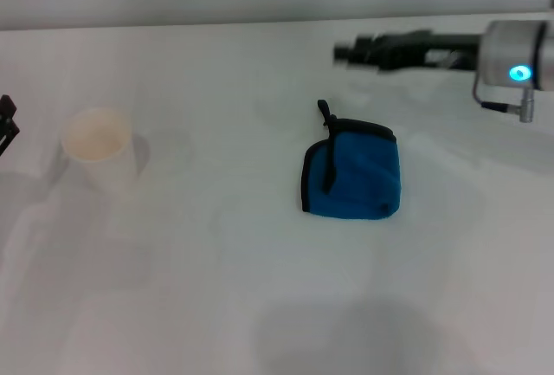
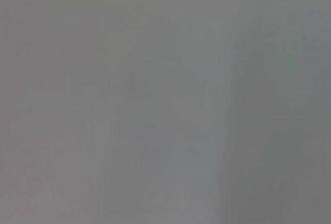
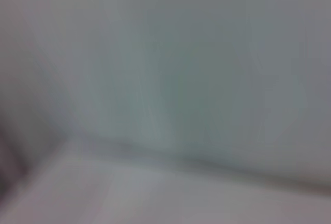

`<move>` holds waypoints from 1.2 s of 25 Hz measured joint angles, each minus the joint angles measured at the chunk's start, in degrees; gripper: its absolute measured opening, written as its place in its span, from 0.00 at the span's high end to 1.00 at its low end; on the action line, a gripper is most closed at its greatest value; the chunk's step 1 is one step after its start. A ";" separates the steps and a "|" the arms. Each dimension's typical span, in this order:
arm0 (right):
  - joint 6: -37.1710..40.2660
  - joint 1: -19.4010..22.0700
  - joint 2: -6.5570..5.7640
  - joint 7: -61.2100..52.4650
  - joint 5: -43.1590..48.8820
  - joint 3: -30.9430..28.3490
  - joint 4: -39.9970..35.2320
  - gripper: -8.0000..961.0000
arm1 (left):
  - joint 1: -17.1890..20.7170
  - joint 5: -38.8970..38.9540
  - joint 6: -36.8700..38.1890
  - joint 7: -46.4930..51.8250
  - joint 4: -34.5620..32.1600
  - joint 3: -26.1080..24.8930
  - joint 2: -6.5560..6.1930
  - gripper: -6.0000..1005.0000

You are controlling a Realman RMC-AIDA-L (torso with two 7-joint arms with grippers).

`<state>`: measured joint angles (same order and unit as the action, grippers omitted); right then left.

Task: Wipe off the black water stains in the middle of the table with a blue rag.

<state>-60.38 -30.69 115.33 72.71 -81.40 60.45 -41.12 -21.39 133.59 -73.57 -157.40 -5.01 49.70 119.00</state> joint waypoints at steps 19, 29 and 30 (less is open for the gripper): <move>6.38 4.80 0.41 74.66 -29.79 -39.21 36.03 0.43 | -0.92 0.88 3.05 0.25 0.24 -0.05 0.15 0.13; 6.93 4.07 0.36 79.29 -29.87 -45.98 37.99 0.43 | -1.40 5.09 3.55 0.59 0.80 -0.04 0.35 0.13; 6.94 4.07 0.34 79.34 -30.14 -46.47 37.92 0.43 | -1.41 5.37 3.59 0.72 0.80 -0.05 0.35 0.13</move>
<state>-53.44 -26.63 115.66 152.04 -111.53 13.98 -3.20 -22.80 138.96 -69.98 -156.67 -4.20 49.65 119.35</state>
